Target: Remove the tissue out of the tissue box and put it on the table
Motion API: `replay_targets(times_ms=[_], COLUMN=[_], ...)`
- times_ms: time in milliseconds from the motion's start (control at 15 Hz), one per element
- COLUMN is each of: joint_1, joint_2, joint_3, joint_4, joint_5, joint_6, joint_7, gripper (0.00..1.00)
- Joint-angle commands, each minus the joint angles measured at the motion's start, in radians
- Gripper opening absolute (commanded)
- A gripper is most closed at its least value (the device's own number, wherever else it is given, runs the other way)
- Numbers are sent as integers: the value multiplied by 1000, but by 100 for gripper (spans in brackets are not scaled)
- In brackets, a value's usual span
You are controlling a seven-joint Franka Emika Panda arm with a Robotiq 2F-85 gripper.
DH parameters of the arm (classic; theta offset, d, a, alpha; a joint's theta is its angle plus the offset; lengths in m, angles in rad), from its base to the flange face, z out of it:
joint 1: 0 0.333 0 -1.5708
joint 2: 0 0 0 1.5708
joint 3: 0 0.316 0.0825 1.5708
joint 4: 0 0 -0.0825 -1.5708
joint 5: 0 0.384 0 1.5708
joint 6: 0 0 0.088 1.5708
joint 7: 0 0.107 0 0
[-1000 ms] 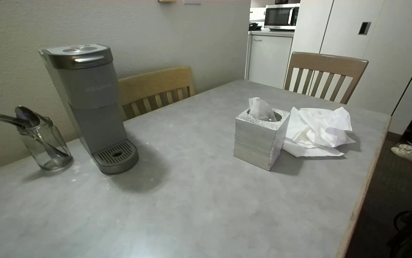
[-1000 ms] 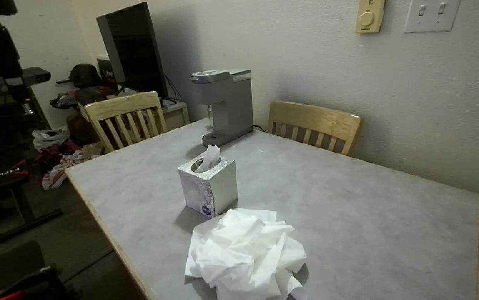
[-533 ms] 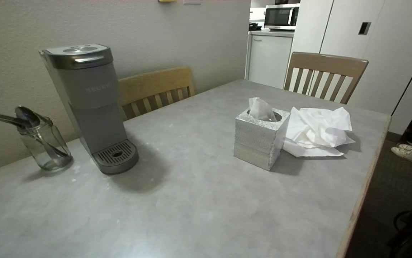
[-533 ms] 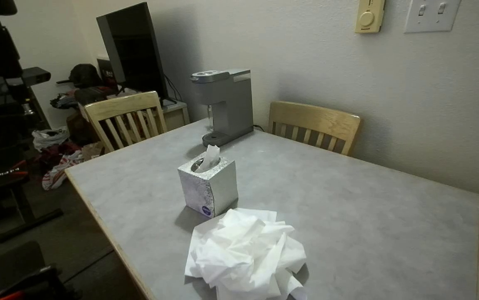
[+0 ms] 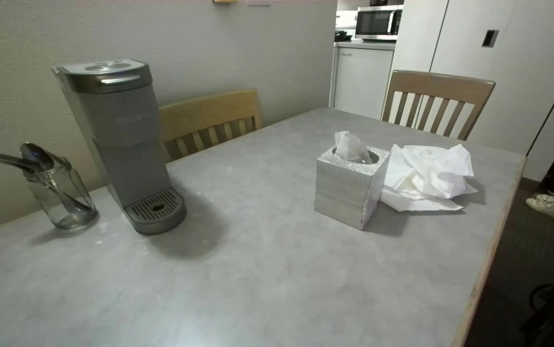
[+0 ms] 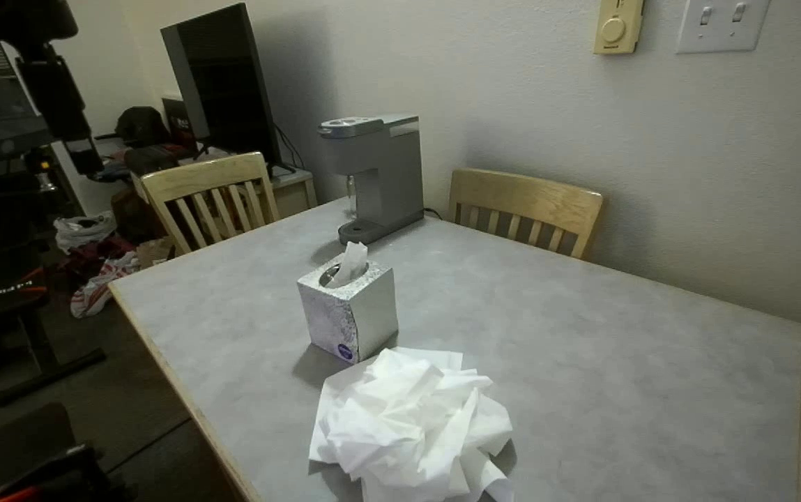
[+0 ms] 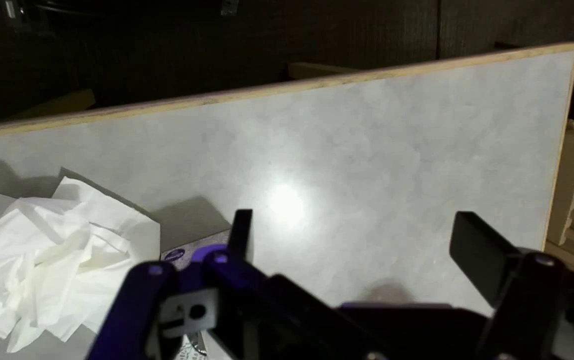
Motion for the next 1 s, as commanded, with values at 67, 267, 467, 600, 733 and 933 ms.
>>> replay_targets(times_ms=[67, 267, 467, 600, 733, 933], joint_1=[-27, -25, -25, -23, -23, -22], joint_2=[98, 154, 166, 144, 142, 142], joint_3=[-17, -34, -51, -39, -40, -38], joint_4=[16, 33, 37, 23, 23, 23], joint_5=[1, 4, 10, 5, 5, 5], joint_6=[115, 178, 207, 194, 193, 193], joint_7=[-40, -58, -61, -36, -36, -36], gripper=[100, 100, 100, 100, 100, 100])
